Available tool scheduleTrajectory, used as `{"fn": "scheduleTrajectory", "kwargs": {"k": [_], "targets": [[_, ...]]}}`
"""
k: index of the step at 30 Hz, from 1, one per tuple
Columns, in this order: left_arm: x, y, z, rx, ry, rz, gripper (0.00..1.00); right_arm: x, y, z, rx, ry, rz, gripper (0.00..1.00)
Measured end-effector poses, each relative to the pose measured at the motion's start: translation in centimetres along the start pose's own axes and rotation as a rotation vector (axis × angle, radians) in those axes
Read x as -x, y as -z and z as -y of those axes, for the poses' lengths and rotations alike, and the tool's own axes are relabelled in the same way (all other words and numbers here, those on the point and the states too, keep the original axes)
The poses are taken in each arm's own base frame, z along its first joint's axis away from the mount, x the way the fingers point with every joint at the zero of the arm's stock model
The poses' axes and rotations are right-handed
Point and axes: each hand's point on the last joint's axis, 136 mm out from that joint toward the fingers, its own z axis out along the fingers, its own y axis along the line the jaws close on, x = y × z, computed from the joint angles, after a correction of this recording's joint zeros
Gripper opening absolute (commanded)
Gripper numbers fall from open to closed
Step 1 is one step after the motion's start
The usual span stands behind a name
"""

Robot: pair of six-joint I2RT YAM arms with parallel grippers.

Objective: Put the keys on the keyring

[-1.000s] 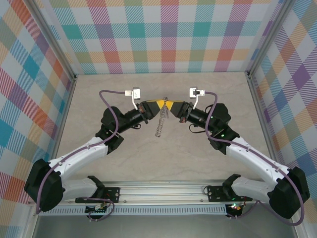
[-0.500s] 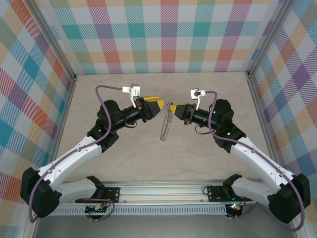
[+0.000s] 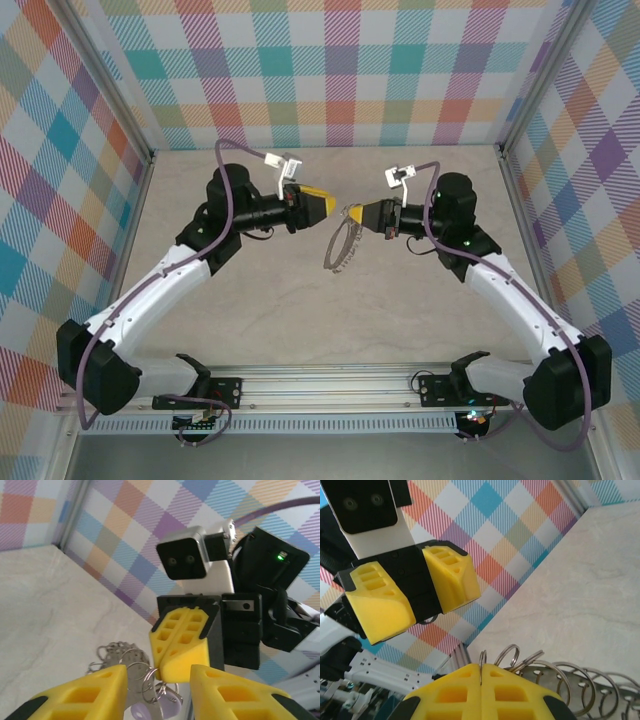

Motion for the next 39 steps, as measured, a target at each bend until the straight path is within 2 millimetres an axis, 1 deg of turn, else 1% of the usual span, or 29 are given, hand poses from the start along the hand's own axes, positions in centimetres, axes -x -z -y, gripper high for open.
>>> {"fn": "scheduleTrajectory", "kwargs": {"k": [3,9,15,25,32,36,39], "targets": [[-0.7,-0.3,0.1,-0.019,-0.002,-0.042,0.37,-0.5,-0.2,0.2,0.025,-0.015,-0.034,0.00],[-2.0,-0.5,0.0,-0.045,0.008,-0.099,0.36,-1.0,-0.3,-0.2,0.058,-0.020,-0.064,0.00],[-2.7,-0.7,-0.2,-0.054,0.014,-0.127,0.36,-1.1,-0.3,-0.4,0.072,-0.018,-0.072,0.00],[-3.3,-1.1,-0.9,-0.047,0.031,-0.145,0.36,-0.9,-0.3,-0.6,0.078,-0.008,-0.065,0.00],[-3.3,-1.2,-1.2,-0.043,0.034,-0.146,0.35,-0.6,-0.3,-0.8,0.085,0.004,-0.056,0.00],[-3.4,-1.3,-1.2,-0.045,0.039,-0.146,0.31,-0.5,-0.3,-0.8,0.087,0.007,-0.052,0.00],[-3.4,-1.4,-1.2,-0.060,0.042,-0.147,0.30,-0.5,-0.3,-0.8,0.086,0.006,-0.052,0.00]]}}
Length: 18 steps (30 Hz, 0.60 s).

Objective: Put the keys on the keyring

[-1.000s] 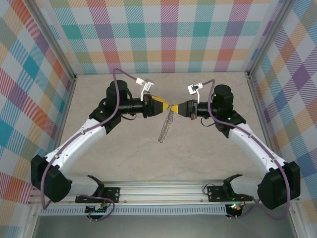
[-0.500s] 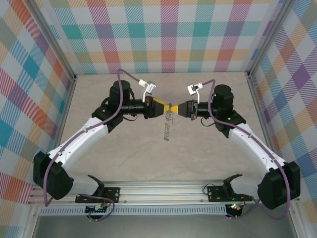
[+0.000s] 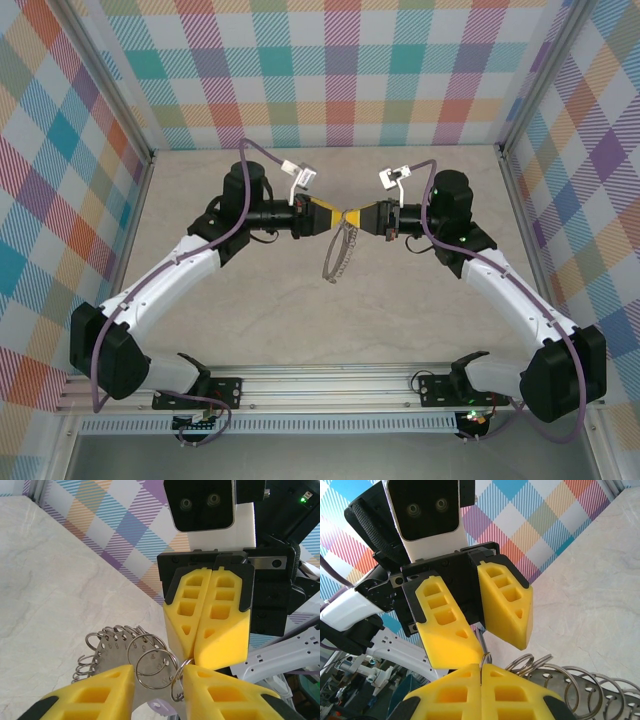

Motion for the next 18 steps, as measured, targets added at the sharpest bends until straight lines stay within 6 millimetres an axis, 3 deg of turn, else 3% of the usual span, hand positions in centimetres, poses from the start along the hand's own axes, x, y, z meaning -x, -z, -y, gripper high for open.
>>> {"fn": "scheduleTrajectory", "kwargs": {"k": [18], "targets": [[0.14,-0.35,0.86,-0.050,0.002,0.000,0.22,0.20,-0.19,0.34,0.000,-0.001,0.005,0.00]]}}
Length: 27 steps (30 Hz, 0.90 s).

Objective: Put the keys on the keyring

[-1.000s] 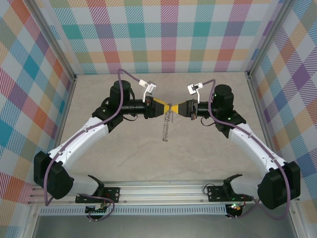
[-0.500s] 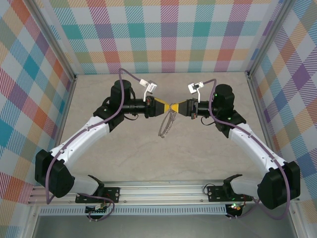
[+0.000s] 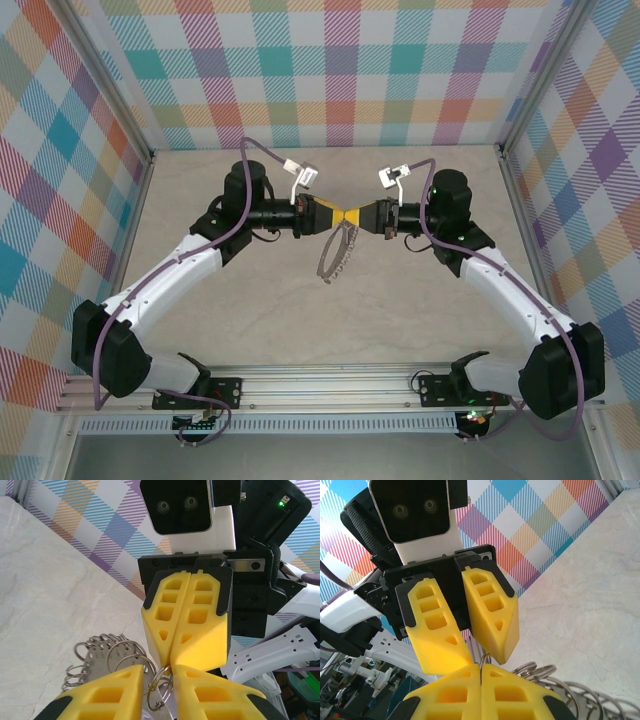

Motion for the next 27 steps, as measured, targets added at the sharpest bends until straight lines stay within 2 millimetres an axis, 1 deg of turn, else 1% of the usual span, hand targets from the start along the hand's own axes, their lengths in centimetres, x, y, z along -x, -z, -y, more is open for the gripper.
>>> {"fn": "scheduleTrajectory", "kwargs": {"k": [1,3,7,8,10,11,12,13,15,17,19,22,25,27], "targets": [[0.0,0.0,0.1,-0.005,-0.001,-0.002,0.22,0.0,0.0,0.0,0.000,-0.001,0.000,0.00],[-0.1,-0.1,0.2,-0.009,0.000,-0.005,0.17,0.0,0.0,0.0,0.000,-0.003,0.000,0.00],[-0.1,-0.2,0.4,-0.015,0.002,-0.006,0.02,0.1,0.0,0.0,0.000,0.001,0.004,0.00],[-0.1,-0.2,0.4,-0.016,0.001,-0.004,0.00,0.1,0.0,0.0,-0.002,-0.001,0.006,0.00],[0.0,-0.3,0.4,-0.016,-0.007,0.001,0.00,0.3,0.1,0.1,-0.006,-0.004,0.010,0.00],[0.0,-0.3,0.4,-0.011,-0.006,0.003,0.00,0.3,0.1,0.2,-0.008,-0.005,0.012,0.12],[0.1,-0.4,0.3,-0.005,-0.001,0.006,0.00,0.3,0.1,0.3,-0.013,-0.012,0.015,0.27],[0.1,-0.4,0.3,-0.003,0.003,0.008,0.00,0.4,0.2,0.3,-0.022,-0.012,0.021,0.36],[0.1,-0.6,0.1,0.013,0.013,0.013,0.00,0.5,0.4,0.3,-0.038,-0.012,0.034,0.48],[0.0,-0.7,-0.1,0.026,0.026,0.022,0.00,0.6,1.0,0.0,-0.064,0.001,0.058,0.54],[-0.2,-0.6,-0.5,0.040,0.039,0.030,0.00,0.6,2.3,-0.3,-0.105,0.017,0.102,0.58],[-0.5,-0.3,-0.8,0.058,0.057,0.050,0.00,0.4,4.4,-0.6,-0.188,0.044,0.190,0.60],[-0.4,0.2,-0.3,0.060,0.053,0.075,0.00,-0.4,6.0,-0.2,-0.264,0.056,0.262,0.61],[-0.1,0.6,0.4,0.056,0.043,0.095,0.00,-1.1,6.6,0.6,-0.305,0.050,0.287,0.61]]}}
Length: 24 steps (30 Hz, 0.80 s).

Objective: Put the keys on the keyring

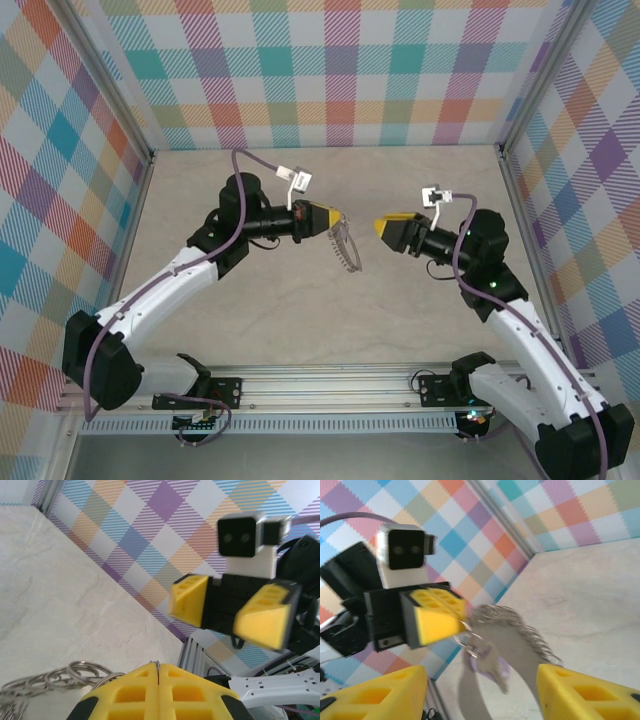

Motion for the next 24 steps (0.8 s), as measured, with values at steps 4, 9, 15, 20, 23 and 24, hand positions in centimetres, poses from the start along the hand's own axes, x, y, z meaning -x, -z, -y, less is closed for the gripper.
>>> {"fn": "scheduleTrajectory", "kwargs": {"k": [4,9,15,20,23,24], "targets": [[0.8,0.8,1.4,-0.019,-0.025,0.045,0.00,-1.7,0.4,2.1,-0.072,-0.026,0.004,0.63],[1.1,0.9,2.0,-0.037,-0.034,0.073,0.00,-2.9,0.1,1.8,-0.082,-0.001,-0.010,0.64],[0.6,0.8,1.7,-0.040,-0.021,0.070,0.00,-4.1,-0.8,0.4,-0.059,0.062,-0.037,0.65],[0.8,0.6,2.1,-0.056,-0.023,0.079,0.00,-5.6,-2.4,0.5,-0.065,0.094,-0.092,0.65],[0.7,0.4,2.1,-0.059,-0.023,0.077,0.00,-6.2,-3.2,0.7,-0.070,0.101,-0.112,0.65],[0.6,0.3,2.0,-0.058,-0.020,0.074,0.00,-6.2,-3.4,0.7,-0.070,0.106,-0.114,0.65]]}}
